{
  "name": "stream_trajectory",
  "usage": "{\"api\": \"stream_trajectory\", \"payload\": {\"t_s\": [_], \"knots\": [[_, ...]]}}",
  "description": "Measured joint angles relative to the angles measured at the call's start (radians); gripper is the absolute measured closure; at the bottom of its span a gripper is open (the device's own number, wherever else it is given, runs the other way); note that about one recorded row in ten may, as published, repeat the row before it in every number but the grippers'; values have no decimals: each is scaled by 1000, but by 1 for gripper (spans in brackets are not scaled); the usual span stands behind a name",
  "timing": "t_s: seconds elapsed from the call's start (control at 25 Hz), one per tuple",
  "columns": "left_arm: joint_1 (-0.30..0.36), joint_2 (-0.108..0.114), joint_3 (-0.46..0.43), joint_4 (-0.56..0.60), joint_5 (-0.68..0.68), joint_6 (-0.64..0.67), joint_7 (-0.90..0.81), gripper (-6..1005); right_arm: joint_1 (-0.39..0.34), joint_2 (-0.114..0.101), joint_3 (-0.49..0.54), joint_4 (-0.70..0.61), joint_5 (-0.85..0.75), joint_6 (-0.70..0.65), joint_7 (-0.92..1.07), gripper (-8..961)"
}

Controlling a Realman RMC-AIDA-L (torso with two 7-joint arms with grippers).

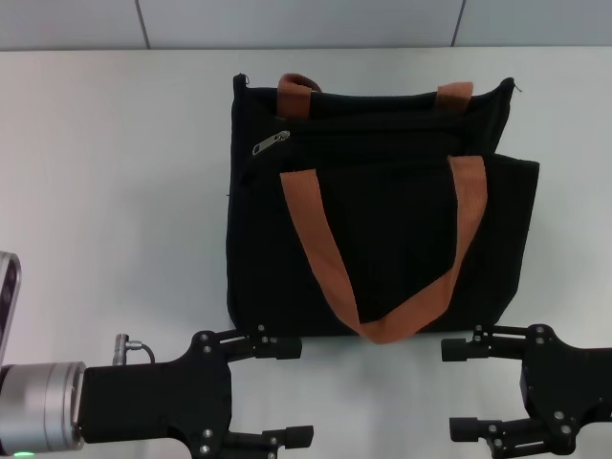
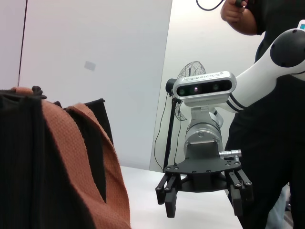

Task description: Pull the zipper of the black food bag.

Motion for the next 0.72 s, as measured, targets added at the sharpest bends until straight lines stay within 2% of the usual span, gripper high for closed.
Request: {"api": "stream_trajectory", "payload": {"t_s": [0.52,0.64,0.72], "knots": [[3,1,-5,3,1,5,7,170,2,0,4,0,1,4,0,125],[6,2,-17,7,-5,24,8,170,2,0,7,0,3,9,0,125],[6,3,-66,10,-8,72,12,170,2,0,7,0,3,12,0,127]]}}
